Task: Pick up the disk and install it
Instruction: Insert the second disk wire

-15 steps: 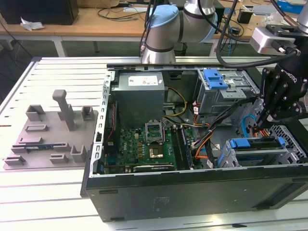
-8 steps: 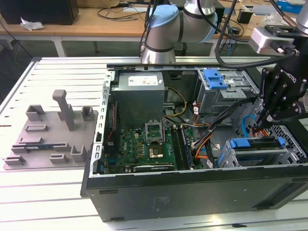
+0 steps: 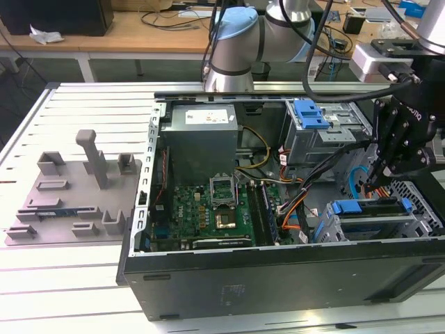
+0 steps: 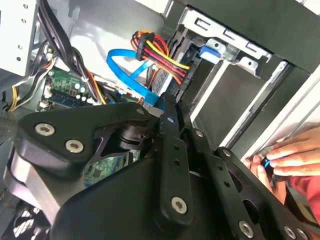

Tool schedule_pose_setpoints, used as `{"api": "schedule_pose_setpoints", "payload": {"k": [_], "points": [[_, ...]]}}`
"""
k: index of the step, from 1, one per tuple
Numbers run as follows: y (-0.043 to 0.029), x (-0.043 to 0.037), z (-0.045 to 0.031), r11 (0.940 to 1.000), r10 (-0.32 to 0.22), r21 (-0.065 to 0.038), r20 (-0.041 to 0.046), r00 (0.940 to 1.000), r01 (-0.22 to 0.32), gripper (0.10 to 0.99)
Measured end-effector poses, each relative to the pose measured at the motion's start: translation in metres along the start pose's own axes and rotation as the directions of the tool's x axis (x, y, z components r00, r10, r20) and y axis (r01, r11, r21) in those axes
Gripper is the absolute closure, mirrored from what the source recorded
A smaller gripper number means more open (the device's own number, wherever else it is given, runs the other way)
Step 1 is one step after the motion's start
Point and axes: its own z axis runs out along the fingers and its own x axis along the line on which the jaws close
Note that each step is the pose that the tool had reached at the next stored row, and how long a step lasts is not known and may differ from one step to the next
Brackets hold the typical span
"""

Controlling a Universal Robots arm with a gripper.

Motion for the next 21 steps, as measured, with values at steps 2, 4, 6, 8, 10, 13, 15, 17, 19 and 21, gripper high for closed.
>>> {"api": "schedule_pose_setpoints", "payload": {"k": [2, 4, 6, 8, 10, 13, 15, 17, 19, 21], "points": [[0.0034, 0.0034, 0.0015, 0.9998, 0.001, 0.021, 0.0019, 1.0, -0.001, 0.925], [0.0056, 0.0042, 0.003, 0.9998, 0.0, 0.021, 0.0018, 1.0, 0.0, 0.925], [0.0061, 0.0055, 0.004, 0.9998, 0.0, 0.021, 0.002, 1.0, 0.0, 0.925], [0.0063, 0.0075, 0.0052, 0.9998, 0.0, 0.021, 0.002, 1.0, 0.0, 0.925], [0.0063, 0.0099, 0.0066, 0.9998, 0.0, 0.021, 0.0023, 1.0, 0.0, 0.925], [0.0062, 0.0112, 0.0077, 0.9998, -0.001, 0.021, 0.0025, 1.0, 0.001, 0.925], [0.0062, 0.0113, 0.0076, 0.9998, -0.002, 0.021, 0.0023, 1.0, 0.002, 0.925], [0.0062, 0.0113, 0.0076, 0.9998, -0.002, 0.021, 0.0023, 1.0, 0.002, 0.925], [0.0062, 0.0113, 0.0079, 0.9998, -0.002, 0.021, 0.0023, 1.0, 0.002, 0.925], [0.0063, 0.0112, 0.0087, 0.9997, -0.002, 0.026, 0.003, 1.0, 0.002, 0.925]]}}
